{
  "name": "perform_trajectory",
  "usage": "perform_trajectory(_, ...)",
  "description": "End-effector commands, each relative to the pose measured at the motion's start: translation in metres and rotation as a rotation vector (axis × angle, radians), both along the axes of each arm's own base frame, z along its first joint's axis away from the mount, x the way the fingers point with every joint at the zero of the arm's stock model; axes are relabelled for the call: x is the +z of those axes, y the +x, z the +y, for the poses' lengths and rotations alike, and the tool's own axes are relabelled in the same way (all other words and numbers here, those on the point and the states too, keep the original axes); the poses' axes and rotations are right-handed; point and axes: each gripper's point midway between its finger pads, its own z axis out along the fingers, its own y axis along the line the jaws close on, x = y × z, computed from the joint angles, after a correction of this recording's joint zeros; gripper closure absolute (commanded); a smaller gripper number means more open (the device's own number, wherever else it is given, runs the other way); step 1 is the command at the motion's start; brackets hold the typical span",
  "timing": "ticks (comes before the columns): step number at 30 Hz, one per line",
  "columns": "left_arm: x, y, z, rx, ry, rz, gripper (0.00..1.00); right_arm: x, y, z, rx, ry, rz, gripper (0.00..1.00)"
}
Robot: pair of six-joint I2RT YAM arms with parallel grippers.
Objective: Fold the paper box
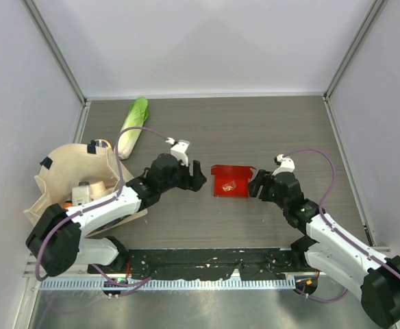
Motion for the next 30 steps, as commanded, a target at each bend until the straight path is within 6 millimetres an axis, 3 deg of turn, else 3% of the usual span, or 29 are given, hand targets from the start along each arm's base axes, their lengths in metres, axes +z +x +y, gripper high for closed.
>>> perform_trajectory(1,0.026,0.016,-0.011,-0.069,-0.253,-0.079,0.24,0.036,0.029,0.008,0.031,0.022,-0.25,0.32)
perform_trajectory(6,0.006,0.019,-0.017,-0.134,-0.288,-0.147,0.23,0.051,0.033,0.018,0.084,0.081,-0.357,0.34)
perform_trajectory(13,-0.021,0.038,-0.024,-0.136,-0.227,-0.134,0.27,0.043,0.044,0.003,0.065,0.032,-0.32,0.41)
perform_trajectory(14,-0.025,0.04,-0.023,-0.13,-0.218,-0.133,0.28,0.032,0.043,0.008,0.103,0.027,-0.276,0.42)
perform_trajectory(17,-0.029,0.044,-0.023,-0.139,-0.183,-0.136,0.3,0.031,0.05,0.006,0.105,0.022,-0.262,0.51)
perform_trajectory(20,-0.026,0.046,-0.027,-0.165,-0.162,-0.144,0.32,0.036,0.053,0.017,0.161,0.048,-0.285,0.58)
perform_trajectory(23,-0.015,0.052,-0.036,-0.204,-0.158,-0.166,0.32,0.036,0.054,0.019,0.173,0.044,-0.295,0.6)
perform_trajectory(25,-0.026,0.053,-0.04,-0.227,-0.129,-0.136,0.33,0.038,0.053,0.021,0.186,0.05,-0.307,0.61)
perform_trajectory(30,-0.025,0.063,-0.045,-0.245,-0.101,-0.155,0.41,0.04,0.059,0.017,0.168,0.022,-0.318,0.63)
